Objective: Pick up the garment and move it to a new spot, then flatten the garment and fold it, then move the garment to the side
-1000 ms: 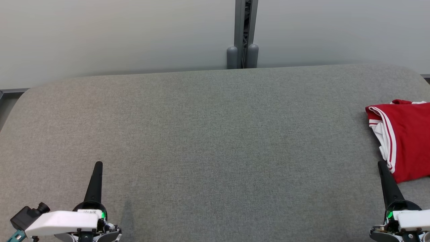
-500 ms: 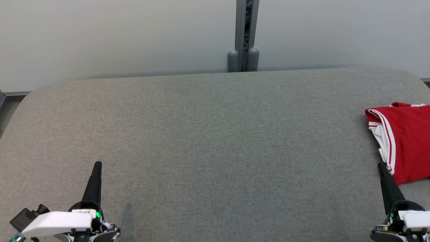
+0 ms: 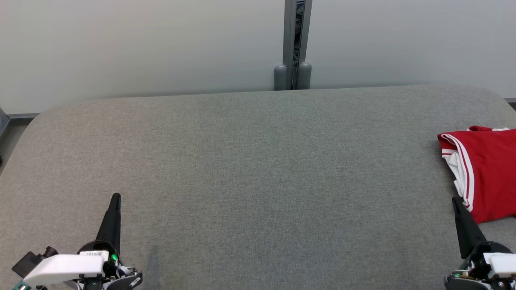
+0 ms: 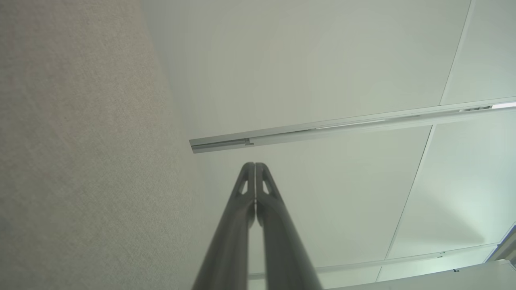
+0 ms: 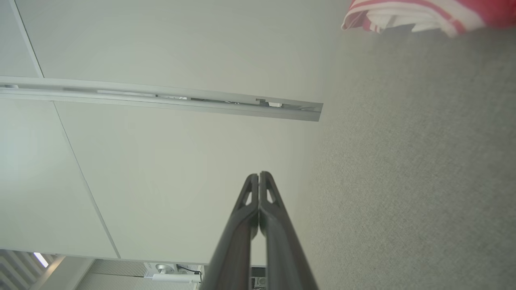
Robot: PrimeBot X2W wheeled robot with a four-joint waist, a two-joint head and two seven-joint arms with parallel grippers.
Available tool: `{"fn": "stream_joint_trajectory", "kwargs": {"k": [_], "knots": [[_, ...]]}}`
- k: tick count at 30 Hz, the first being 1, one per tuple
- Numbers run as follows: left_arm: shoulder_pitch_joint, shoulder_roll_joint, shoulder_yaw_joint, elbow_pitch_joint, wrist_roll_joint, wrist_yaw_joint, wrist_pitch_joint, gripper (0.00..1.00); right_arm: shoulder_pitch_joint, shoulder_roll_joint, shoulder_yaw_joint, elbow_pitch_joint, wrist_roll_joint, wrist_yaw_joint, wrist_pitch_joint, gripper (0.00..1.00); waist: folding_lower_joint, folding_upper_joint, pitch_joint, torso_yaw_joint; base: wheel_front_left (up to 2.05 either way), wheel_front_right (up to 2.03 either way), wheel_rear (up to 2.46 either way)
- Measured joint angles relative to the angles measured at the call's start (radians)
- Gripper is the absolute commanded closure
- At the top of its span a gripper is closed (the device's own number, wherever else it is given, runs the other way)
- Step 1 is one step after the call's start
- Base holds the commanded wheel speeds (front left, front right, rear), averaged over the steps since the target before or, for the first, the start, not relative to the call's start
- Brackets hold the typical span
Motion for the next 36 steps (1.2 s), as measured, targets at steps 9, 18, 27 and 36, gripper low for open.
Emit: {"fn": "stream_joint_trajectory", "kwargs": {"k": [9,18,27,36], "knots": [[0.000,0.002,0.003,0.000,-0.056,-0.005,0.011,1.00,0.005,-0.008,0.005,0.002,0.068,0.000,0.007,1.00,0.0000,0.0000,-0.009,0.002,0.00,0.00,0.00],[0.000,0.002,0.005,0.000,-0.058,-0.007,0.014,1.00,0.005,-0.010,0.007,0.002,0.073,0.000,0.007,1.00,0.0000,0.0000,-0.009,0.002,0.00,0.00,0.00],[0.000,0.001,0.006,0.000,-0.058,-0.007,0.015,1.00,0.005,-0.012,0.009,0.002,0.076,0.000,0.007,1.00,0.0000,0.0000,-0.009,0.002,0.00,0.00,0.00],[0.000,0.000,0.007,0.000,-0.058,-0.007,0.015,1.00,0.005,-0.013,0.010,0.002,0.076,0.000,0.006,1.00,0.0000,0.0000,-0.009,0.002,0.00,0.00,0.00]]}}
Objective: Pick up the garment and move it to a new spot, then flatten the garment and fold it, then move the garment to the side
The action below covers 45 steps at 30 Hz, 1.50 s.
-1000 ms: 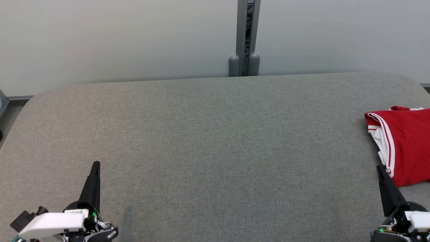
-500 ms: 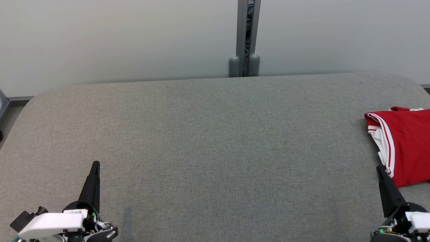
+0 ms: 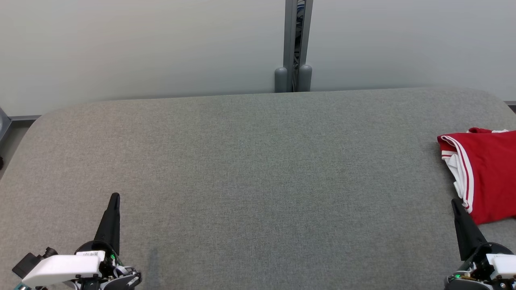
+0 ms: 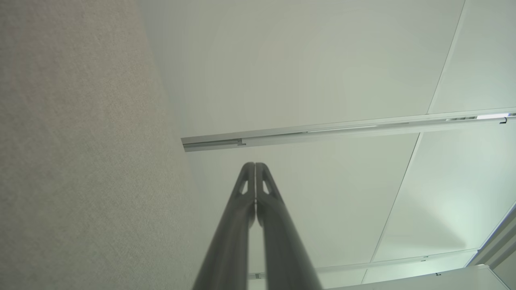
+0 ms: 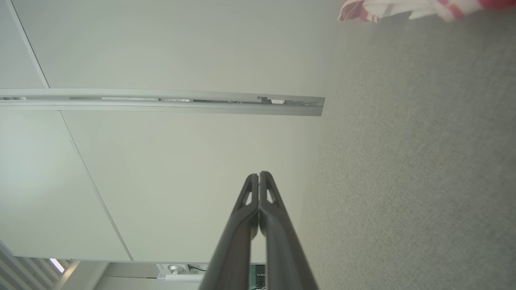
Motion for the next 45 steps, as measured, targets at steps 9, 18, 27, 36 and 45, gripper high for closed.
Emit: {"fn": "stream_joint_trajectory", "kwargs": {"k": [9,18,27,36,45], "knots": [[0.000,-0.002,0.002,0.000,0.001,0.000,0.003,1.00,0.000,-0.002,0.002,0.000,0.001,0.000,0.000,1.00,0.0000,0.0000,0.000,0.000,0.00,0.00,0.00],[0.000,-0.003,0.004,0.000,0.003,0.000,0.003,1.00,0.000,-0.003,0.003,-0.001,0.002,0.000,-0.002,1.00,0.0000,0.0000,0.000,0.000,0.00,0.00,0.00],[0.000,-0.005,0.005,0.000,0.003,0.000,0.004,1.00,0.000,-0.005,0.004,-0.001,0.003,0.000,-0.004,1.00,0.0000,0.0000,0.000,0.000,0.00,0.00,0.00],[0.000,-0.006,0.007,0.000,0.005,0.000,0.007,1.00,0.000,-0.006,0.006,-0.001,0.004,0.000,-0.005,1.00,0.0000,0.0000,0.000,0.000,0.00,0.00,0.00],[0.000,-0.008,0.008,0.000,0.005,0.000,0.008,1.00,0.000,-0.007,0.007,-0.001,0.004,0.000,-0.005,1.00,0.0000,0.0000,0.000,0.000,0.00,0.00,0.00]]}}
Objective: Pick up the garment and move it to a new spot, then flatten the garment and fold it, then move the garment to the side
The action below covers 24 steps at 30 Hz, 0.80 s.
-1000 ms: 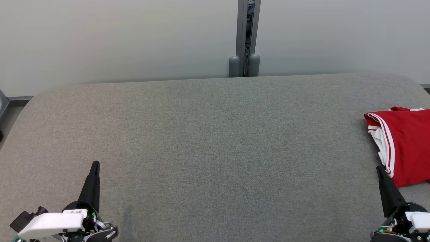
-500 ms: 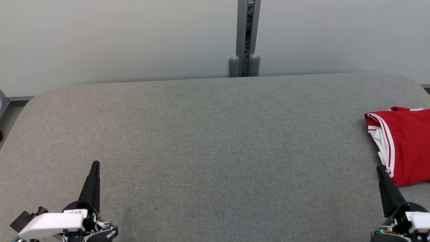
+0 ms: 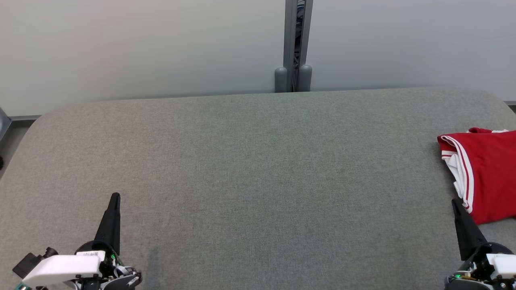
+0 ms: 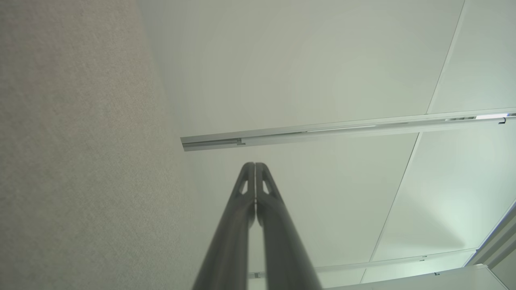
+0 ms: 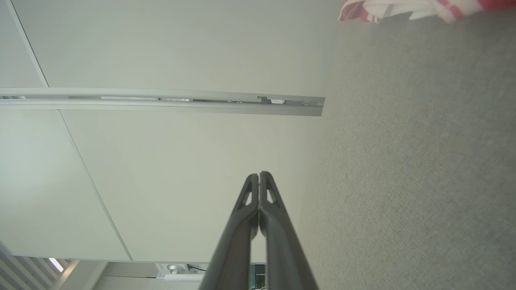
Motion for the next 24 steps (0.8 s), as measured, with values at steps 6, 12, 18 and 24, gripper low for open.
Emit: {"fn": "stream_joint_trajectory", "kwargs": {"k": [6,12,18,24], "knots": [[0.000,-0.001,0.001,0.000,0.001,0.000,0.000,1.00,0.000,-0.001,0.001,0.000,0.000,0.000,-0.001,1.00,0.0000,0.0000,0.000,0.000,0.00,0.00,0.00],[0.000,-0.002,0.002,0.000,0.001,0.000,0.002,1.00,0.000,-0.002,0.002,0.000,0.003,0.000,-0.001,1.00,0.0000,0.0000,0.000,0.000,0.00,0.00,0.00],[0.000,-0.002,0.002,0.000,0.001,0.000,0.002,1.00,0.000,-0.002,0.002,0.000,0.003,0.000,-0.004,1.00,0.0000,0.0000,0.000,0.000,0.00,0.00,0.00],[0.000,-0.003,0.003,0.000,0.002,0.000,0.003,1.00,0.000,-0.003,0.003,-0.001,0.004,0.000,-0.004,1.00,0.0000,0.0000,0.000,0.000,0.00,0.00,0.00]]}}
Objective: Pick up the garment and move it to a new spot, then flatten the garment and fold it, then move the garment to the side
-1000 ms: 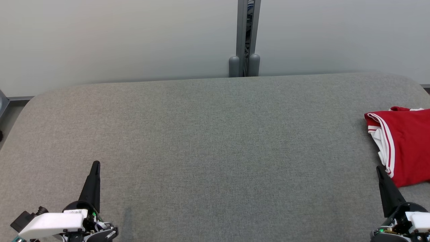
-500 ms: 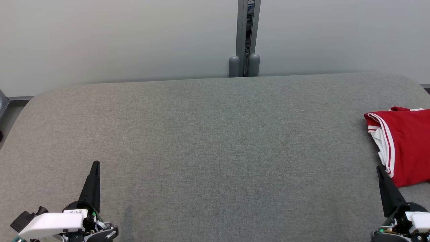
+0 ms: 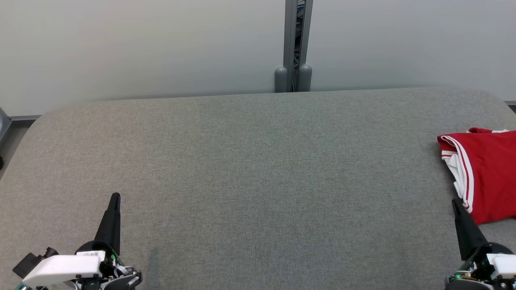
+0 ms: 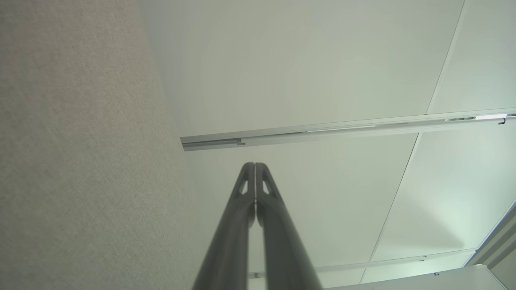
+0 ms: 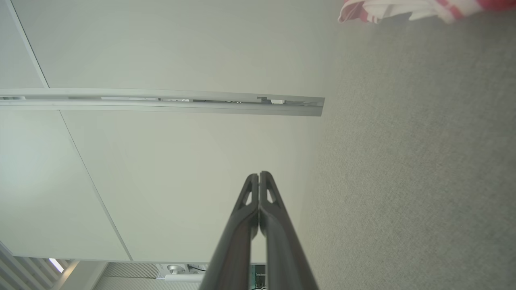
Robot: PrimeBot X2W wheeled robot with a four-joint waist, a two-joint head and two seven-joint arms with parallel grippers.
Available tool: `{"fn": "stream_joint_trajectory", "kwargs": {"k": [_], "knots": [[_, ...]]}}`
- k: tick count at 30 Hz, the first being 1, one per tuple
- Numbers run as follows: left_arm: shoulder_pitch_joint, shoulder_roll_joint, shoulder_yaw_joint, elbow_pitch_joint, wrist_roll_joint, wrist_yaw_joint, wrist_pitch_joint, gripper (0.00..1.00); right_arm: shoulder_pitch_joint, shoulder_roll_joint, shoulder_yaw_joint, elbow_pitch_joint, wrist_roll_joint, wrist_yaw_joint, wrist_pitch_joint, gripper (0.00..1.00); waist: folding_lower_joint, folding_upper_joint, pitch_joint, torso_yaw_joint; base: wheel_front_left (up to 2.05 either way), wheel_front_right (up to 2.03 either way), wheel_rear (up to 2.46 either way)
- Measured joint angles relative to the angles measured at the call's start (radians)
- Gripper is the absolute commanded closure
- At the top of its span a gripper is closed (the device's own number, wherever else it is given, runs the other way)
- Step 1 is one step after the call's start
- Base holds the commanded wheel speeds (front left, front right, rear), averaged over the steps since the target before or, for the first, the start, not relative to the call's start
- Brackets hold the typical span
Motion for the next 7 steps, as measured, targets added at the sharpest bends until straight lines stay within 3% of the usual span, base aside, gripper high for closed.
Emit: {"fn": "stream_joint_trajectory", "kwargs": {"k": [7], "knots": [[0.000,-0.001,0.001,0.000,0.001,0.000,0.000,1.00,0.000,-0.001,0.001,0.000,0.000,0.000,-0.001,1.00,0.0000,0.0000,0.000,0.000,0.00,0.00,0.00]]}}
